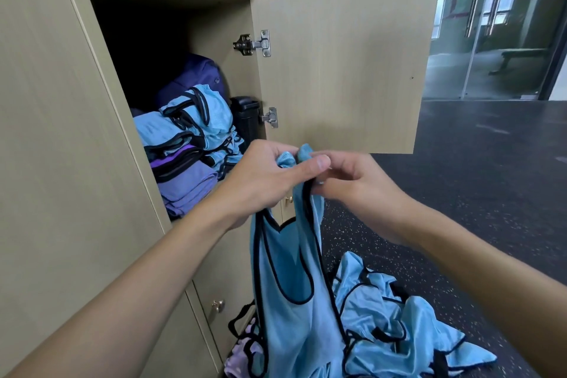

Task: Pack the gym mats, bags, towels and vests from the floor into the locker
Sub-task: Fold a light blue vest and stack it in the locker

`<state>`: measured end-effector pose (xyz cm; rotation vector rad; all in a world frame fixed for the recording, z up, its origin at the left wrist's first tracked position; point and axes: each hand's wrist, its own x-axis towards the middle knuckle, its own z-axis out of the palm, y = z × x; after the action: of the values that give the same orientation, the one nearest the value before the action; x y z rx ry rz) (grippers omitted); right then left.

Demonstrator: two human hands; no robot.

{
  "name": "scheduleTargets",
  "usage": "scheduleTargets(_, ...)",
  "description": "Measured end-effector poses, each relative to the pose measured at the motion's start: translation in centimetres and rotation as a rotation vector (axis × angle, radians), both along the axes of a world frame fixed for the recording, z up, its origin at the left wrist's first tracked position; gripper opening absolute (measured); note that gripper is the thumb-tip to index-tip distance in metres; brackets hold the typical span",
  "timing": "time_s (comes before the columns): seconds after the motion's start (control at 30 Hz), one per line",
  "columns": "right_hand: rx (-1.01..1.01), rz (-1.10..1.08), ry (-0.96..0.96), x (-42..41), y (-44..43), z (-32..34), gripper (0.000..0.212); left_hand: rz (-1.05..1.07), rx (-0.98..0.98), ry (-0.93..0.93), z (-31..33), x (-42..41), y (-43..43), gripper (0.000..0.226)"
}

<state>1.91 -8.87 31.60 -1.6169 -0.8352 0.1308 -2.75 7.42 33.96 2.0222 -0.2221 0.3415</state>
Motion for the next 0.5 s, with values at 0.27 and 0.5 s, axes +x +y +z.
scheduleTargets(0.27, 0.132, -0.231, 0.042, 1.0, -0.3, 0.3, 0.034, 0.015, -0.029, 0.055, 0.1, -0.1, 0.2, 0.023)
scheduleTargets(0.5, 0.076, 0.175, 0.243, 1.7, -1.7, 0.5, 0.029, -0.086, -0.068, 0.114, 1.2, -0.8, 0.7, 0.026)
